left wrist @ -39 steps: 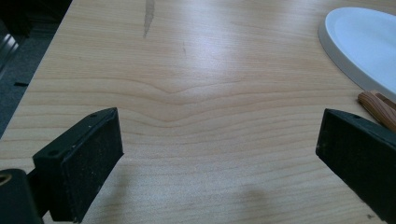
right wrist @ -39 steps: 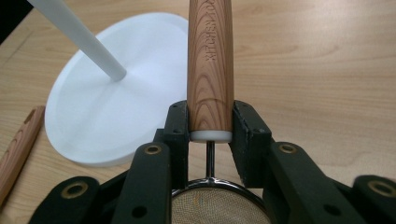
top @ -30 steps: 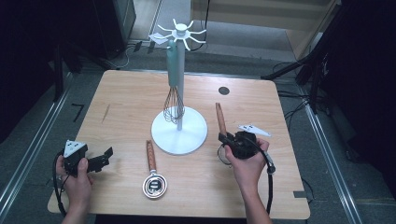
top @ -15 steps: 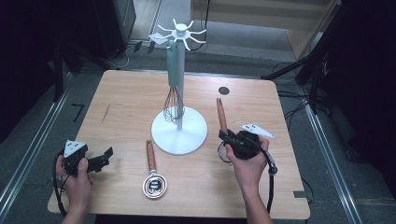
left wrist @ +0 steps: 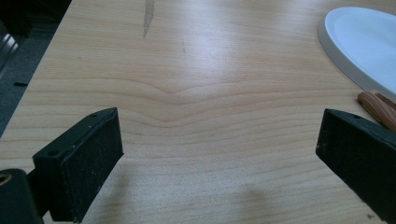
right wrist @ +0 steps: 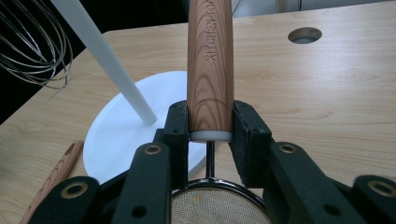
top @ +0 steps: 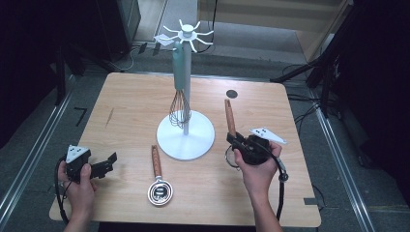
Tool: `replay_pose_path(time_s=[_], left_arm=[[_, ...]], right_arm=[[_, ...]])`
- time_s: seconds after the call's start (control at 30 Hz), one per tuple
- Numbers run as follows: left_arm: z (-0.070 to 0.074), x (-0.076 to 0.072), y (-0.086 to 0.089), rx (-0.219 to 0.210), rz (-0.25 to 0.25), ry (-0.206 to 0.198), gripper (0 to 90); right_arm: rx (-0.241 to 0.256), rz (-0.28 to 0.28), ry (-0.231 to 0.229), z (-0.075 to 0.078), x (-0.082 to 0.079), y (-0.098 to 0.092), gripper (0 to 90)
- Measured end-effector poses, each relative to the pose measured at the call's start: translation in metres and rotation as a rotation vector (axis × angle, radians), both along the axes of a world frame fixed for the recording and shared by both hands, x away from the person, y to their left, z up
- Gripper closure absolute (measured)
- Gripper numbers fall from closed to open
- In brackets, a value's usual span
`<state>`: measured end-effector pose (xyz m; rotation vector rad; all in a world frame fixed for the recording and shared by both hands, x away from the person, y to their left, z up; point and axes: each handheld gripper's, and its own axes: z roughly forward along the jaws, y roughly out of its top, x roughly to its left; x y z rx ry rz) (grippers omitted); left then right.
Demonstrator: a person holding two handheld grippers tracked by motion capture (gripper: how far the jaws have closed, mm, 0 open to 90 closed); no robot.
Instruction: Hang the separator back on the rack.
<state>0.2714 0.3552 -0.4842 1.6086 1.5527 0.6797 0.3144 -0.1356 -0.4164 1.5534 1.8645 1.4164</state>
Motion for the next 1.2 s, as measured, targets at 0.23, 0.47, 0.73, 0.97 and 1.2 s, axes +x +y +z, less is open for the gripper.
replay_pose_path(time_s=[0.23, 0.47, 0.73, 0.97, 1.2], left_arm=[[0.000, 0.000, 0.000, 0.000, 0.000, 0.000, 0.6], [0.000, 0.000, 0.000, 0.001, -0.001, 0.000, 0.6], [0.000, -0.001, 0.000, 0.005, 0.000, -0.001, 0.6], [0.000, -0.001, 0.000, 0.006, -0.001, -0.002, 0.6], [0.000, -0.002, 0.000, 0.003, -0.002, -0.006, 0.6]], right_arm=[[0.000, -0.004, -0.021, 0.004, -0.002, 0.000, 71.0], [0.003, -0.001, -0.060, 0.009, -0.005, 0.001, 71.0], [0.009, 0.042, -0.127, 0.017, -0.008, 0.002, 71.0], [0.019, 0.079, -0.193, 0.027, -0.012, 0.004, 71.0], [0.009, 0.097, -0.264, 0.041, -0.021, 0.014, 71.0]])
